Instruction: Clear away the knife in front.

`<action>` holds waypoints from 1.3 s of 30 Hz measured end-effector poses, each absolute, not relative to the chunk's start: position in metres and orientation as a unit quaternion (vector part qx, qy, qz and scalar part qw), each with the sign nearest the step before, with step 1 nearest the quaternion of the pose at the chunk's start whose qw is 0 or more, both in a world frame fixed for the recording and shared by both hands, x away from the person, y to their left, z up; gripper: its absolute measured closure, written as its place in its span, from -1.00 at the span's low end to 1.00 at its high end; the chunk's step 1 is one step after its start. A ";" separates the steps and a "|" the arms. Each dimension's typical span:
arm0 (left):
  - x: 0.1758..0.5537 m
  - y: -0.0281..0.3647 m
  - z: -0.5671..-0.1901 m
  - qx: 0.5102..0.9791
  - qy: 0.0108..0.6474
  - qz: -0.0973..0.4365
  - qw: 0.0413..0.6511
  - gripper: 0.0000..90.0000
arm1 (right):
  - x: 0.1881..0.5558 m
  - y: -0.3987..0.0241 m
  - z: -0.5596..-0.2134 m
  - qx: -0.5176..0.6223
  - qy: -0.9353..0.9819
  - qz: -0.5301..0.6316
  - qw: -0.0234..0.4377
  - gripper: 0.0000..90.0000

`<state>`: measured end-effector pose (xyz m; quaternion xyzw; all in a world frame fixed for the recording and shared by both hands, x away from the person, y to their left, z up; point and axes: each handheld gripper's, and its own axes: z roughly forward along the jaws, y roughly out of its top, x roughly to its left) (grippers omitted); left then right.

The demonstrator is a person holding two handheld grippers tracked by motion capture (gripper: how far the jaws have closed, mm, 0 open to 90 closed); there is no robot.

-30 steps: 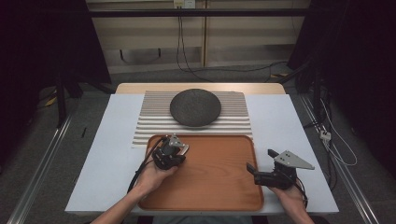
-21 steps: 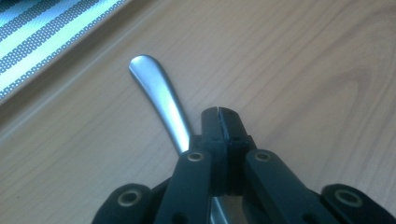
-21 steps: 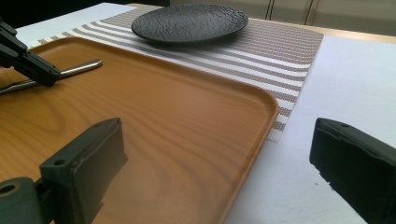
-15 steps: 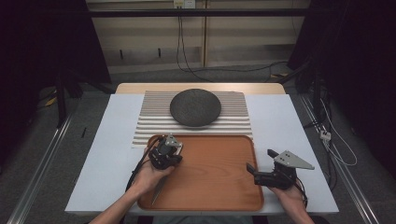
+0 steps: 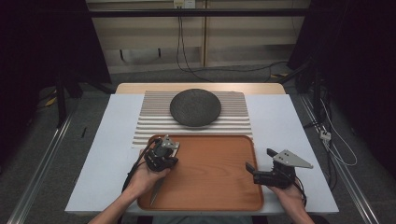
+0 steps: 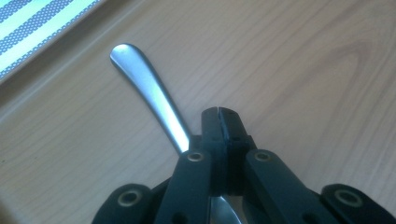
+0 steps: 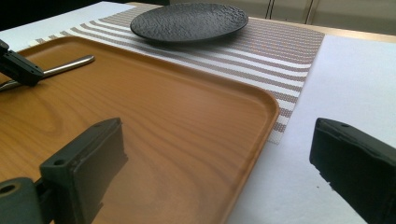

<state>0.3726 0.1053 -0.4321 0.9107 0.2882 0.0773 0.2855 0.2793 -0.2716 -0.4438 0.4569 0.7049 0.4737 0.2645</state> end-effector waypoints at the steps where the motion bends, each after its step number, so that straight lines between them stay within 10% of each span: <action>1: 0.372 0.107 -0.432 0.909 0.291 0.077 0.287 1.00 | 0.279 -0.272 -0.444 0.456 0.706 0.473 0.265 -0.93; 39: 0.380 0.141 -0.432 0.894 0.337 0.073 0.287 1.00 | 0.279 -0.270 -0.444 0.458 0.705 0.472 0.266 -0.93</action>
